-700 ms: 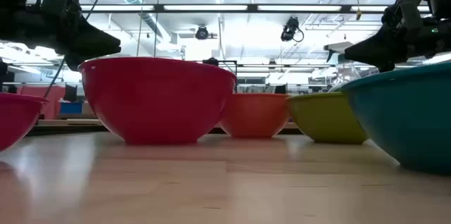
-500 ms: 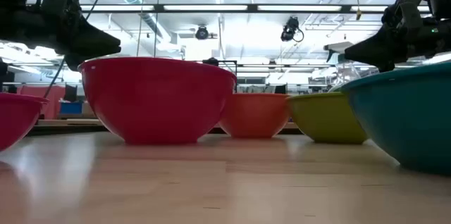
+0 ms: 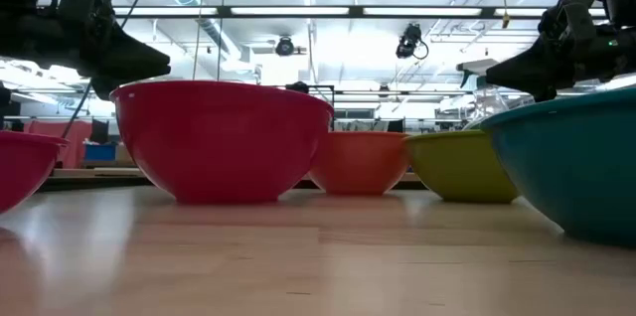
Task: Nest bowls inside each other
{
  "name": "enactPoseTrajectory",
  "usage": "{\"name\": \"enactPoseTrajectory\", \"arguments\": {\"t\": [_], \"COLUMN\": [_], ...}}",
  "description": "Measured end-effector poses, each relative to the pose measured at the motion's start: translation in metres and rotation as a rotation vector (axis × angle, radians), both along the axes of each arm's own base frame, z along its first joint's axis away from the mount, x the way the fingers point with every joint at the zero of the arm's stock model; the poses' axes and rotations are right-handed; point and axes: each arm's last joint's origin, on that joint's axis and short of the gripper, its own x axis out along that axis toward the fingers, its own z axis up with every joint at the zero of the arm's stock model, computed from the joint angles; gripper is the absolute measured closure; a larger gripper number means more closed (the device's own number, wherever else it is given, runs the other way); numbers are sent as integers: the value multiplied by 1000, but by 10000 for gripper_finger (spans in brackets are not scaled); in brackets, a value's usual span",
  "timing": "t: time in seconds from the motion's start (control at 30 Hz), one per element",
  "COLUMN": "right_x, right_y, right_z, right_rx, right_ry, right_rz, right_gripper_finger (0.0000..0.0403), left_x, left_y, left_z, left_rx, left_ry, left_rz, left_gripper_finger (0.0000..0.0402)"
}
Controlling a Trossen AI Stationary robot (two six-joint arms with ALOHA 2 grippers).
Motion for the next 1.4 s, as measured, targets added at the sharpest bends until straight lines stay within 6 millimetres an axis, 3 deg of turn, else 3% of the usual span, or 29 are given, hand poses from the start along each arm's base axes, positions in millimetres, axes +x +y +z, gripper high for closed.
{"name": "enactPoseTrajectory", "arguments": {"t": [0.83,1.1,1.4], "right_x": [0,0,0], "right_y": [0,0,0], "right_z": [0,0,0], "right_rx": [0,0,0], "right_ry": [0,0,0], "right_rz": [0,0,0], "right_gripper_finger": [317,317,317], "left_x": [0,-2,-5], "left_y": [0,3,6], "left_z": [0,19,28], "left_rx": [0,-111,-126], "left_ry": [-2,-246,-357], "left_rz": [0,81,116], "left_gripper_finger": [285,285,285]}}
